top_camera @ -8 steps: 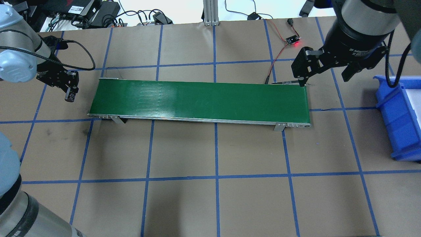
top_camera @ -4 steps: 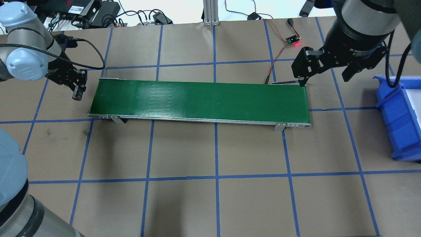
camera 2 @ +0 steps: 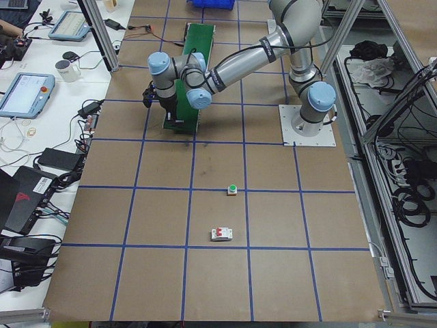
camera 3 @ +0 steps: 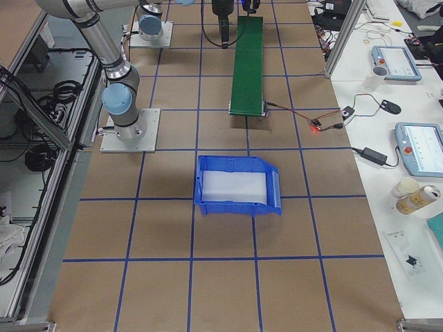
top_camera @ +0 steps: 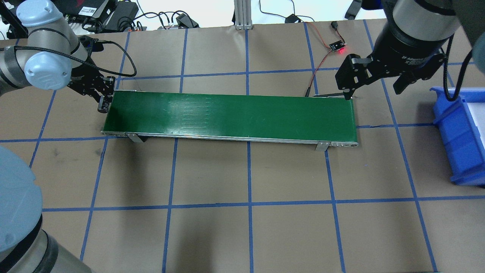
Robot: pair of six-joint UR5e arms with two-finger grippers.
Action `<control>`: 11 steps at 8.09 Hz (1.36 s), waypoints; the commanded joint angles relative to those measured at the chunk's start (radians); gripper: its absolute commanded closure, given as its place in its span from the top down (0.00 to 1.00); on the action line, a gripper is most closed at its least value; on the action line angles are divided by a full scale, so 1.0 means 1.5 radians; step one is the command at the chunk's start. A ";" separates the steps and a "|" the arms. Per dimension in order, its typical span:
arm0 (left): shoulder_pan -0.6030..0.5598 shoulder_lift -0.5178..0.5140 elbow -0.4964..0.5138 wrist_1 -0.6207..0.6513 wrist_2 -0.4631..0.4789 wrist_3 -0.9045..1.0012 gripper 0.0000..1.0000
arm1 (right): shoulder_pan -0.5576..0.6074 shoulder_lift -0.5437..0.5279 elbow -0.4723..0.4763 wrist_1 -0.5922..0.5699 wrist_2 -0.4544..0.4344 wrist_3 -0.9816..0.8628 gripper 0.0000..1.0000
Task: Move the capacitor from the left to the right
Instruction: 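Carry the capacitor with the left gripper over the near end of the green belt, then lower the capacitor onto the belt and open the left gripper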
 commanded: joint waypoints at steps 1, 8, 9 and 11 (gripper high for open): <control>-0.030 0.001 -0.002 -0.001 0.001 -0.044 0.00 | 0.000 0.000 0.000 0.000 -0.004 -0.001 1.00; -0.073 -0.006 -0.007 0.009 -0.003 -0.019 0.00 | 0.000 -0.002 0.000 0.013 -0.005 0.000 1.00; -0.075 -0.006 -0.007 0.009 -0.005 -0.020 0.00 | 0.000 -0.003 0.000 0.013 -0.005 0.000 1.00; -0.090 -0.005 -0.007 0.009 -0.002 -0.029 0.00 | 0.000 -0.002 0.000 0.013 -0.005 -0.001 1.00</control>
